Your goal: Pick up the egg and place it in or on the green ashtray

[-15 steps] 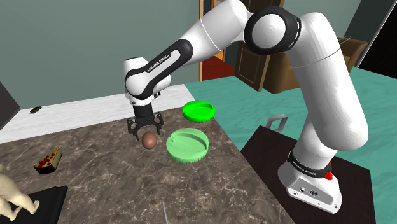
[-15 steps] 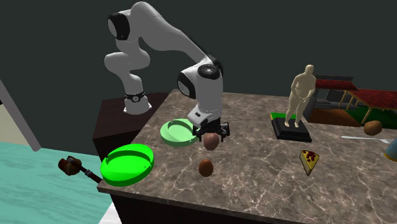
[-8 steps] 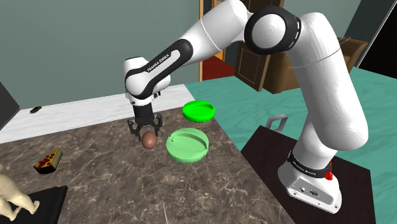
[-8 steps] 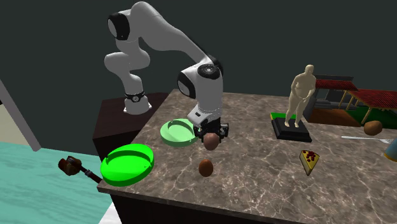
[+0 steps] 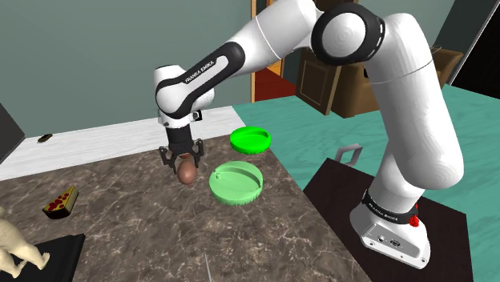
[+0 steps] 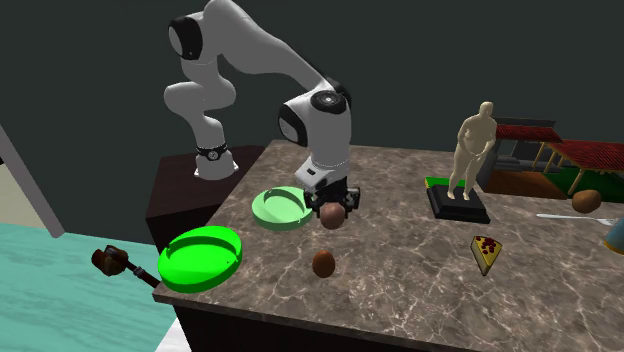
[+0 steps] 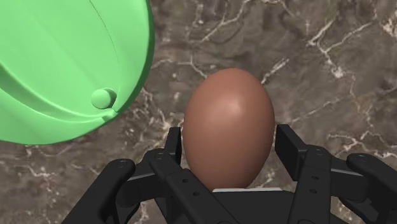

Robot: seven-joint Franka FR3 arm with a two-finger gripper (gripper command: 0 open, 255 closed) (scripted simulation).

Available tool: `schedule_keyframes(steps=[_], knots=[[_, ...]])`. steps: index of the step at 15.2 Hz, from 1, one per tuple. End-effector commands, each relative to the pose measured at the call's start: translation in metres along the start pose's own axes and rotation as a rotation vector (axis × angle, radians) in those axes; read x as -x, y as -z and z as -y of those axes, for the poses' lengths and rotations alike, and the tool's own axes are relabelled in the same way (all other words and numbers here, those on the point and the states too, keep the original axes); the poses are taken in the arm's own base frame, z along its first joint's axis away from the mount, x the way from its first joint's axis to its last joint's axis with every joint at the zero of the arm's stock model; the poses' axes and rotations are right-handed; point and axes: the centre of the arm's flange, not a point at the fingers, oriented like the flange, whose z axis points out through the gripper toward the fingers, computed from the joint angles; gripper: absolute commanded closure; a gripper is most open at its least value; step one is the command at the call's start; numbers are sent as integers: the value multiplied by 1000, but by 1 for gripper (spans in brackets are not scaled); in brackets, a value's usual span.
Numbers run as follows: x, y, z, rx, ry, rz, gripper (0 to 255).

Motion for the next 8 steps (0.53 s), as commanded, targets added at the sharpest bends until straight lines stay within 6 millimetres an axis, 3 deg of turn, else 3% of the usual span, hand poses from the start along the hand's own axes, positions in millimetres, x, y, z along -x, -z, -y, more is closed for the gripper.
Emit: schedule_keyframes(steps=[1, 8], knots=[[2, 11, 0, 0, 0, 0, 255], [10, 47, 2, 0, 0, 0, 255]])
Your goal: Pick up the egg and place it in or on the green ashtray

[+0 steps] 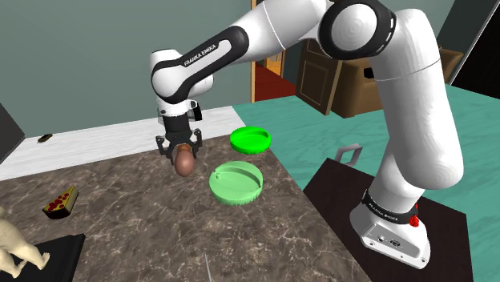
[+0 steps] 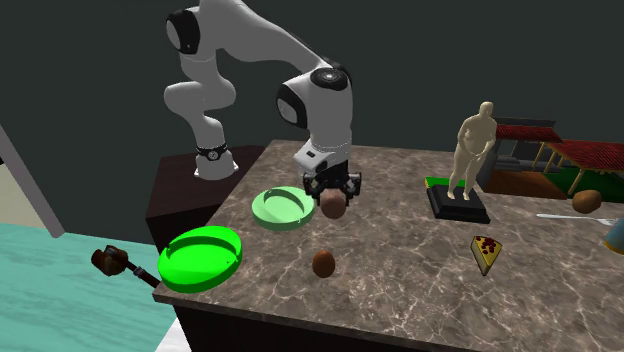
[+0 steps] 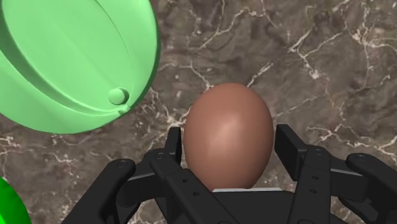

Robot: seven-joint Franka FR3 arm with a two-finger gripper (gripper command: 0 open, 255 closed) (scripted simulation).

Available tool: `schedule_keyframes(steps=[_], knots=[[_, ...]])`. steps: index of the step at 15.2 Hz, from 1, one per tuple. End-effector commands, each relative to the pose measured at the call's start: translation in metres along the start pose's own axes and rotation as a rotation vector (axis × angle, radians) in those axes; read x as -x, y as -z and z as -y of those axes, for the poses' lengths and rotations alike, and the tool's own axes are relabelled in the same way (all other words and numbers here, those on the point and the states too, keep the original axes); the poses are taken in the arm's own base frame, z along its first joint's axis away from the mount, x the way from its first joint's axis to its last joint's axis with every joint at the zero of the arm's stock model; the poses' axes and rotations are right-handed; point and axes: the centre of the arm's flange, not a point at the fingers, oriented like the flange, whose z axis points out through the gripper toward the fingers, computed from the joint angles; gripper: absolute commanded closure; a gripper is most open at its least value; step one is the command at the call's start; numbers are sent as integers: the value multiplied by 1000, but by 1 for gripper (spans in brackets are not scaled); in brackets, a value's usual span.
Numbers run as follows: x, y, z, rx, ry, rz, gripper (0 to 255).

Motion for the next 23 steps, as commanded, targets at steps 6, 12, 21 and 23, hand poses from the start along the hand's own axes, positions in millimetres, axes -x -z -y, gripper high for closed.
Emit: schedule_keyframes(steps=[6, 12, 21, 23], knots=[[8, 37, 2, 0, 0, 0, 255], [-16, 50, -58, 0, 0, 0, 255], [-58, 72, -167, 0, 0, 0, 255], [-68, 77, -191, 0, 0, 0, 255]])
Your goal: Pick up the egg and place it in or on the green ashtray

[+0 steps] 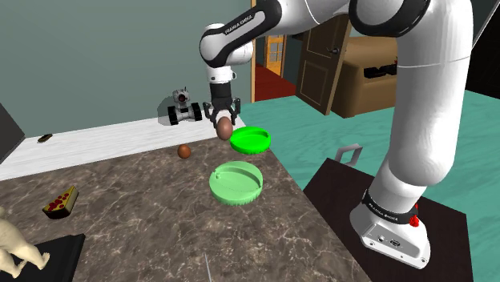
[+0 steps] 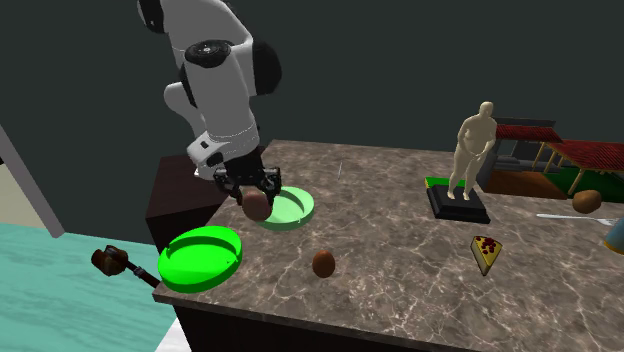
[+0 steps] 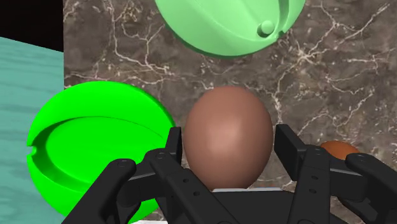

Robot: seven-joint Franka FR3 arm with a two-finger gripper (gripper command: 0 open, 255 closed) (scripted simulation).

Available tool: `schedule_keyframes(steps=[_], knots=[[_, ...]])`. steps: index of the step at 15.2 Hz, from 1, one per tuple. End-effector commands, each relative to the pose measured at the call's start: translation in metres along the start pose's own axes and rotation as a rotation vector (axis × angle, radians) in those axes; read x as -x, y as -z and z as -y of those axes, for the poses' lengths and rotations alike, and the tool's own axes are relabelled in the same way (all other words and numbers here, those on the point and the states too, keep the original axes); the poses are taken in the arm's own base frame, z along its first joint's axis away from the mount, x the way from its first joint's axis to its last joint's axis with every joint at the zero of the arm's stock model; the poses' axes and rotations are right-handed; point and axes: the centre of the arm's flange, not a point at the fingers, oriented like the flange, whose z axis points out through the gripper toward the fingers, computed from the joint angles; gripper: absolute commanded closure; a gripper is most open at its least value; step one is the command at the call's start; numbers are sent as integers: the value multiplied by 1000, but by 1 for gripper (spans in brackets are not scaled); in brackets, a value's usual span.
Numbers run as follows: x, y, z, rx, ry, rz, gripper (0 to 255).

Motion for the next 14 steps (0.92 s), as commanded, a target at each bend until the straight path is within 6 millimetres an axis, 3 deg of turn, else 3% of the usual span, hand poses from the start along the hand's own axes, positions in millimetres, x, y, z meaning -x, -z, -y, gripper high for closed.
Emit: schedule_keyframes(steps=[1, 9, 10, 14], knots=[[-7, 4, -23, 0, 1, 0, 255], [-45, 23, -120, 0, 1, 0, 255], [-52, 27, -139, 0, 1, 0, 255], [-57, 6, -140, 0, 1, 0, 255]])
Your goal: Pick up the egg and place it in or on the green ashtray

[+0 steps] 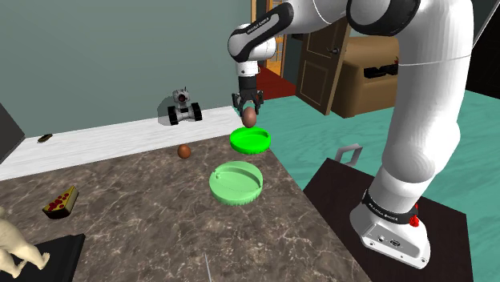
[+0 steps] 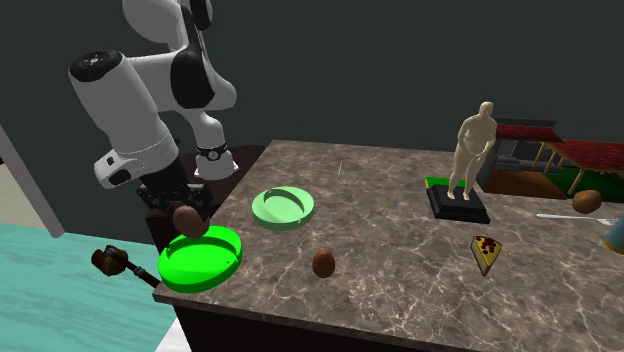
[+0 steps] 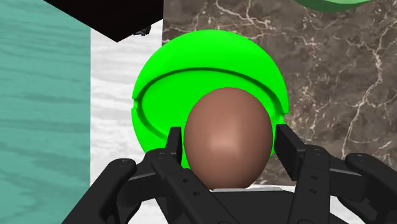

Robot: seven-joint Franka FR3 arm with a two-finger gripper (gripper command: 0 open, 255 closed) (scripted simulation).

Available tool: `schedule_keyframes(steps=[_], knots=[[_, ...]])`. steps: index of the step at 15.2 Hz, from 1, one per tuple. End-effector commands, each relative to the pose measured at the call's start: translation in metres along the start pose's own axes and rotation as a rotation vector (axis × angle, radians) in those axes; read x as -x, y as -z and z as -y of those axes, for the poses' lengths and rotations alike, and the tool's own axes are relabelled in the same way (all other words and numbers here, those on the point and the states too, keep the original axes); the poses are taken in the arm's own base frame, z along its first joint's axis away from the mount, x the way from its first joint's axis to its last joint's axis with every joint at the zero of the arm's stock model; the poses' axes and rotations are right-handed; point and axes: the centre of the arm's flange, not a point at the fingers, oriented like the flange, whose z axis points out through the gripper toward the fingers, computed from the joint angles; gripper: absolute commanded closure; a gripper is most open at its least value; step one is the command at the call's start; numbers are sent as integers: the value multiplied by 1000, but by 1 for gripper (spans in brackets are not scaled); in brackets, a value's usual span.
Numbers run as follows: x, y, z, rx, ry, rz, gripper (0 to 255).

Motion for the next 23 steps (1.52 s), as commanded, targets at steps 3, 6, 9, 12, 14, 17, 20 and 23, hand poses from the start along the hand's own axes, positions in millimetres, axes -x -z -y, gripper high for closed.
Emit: schedule_keyframes(steps=[3, 6, 9, 12, 14, 17, 20, 23], knots=[[-5, -20, -3, 0, 1, -1, 255], [-9, -35, -4, 0, 1, -1, 255], [-12, -50, -4, 0, 1, -1, 255], [-16, -66, -5, 0, 1, -1, 255], [-16, -68, -5, 0, 1, -1, 255], [-16, -68, -5, 0, 1, -1, 255], [-16, -68, -5, 0, 1, -1, 255], [-16, -68, -5, 0, 1, -1, 0]])
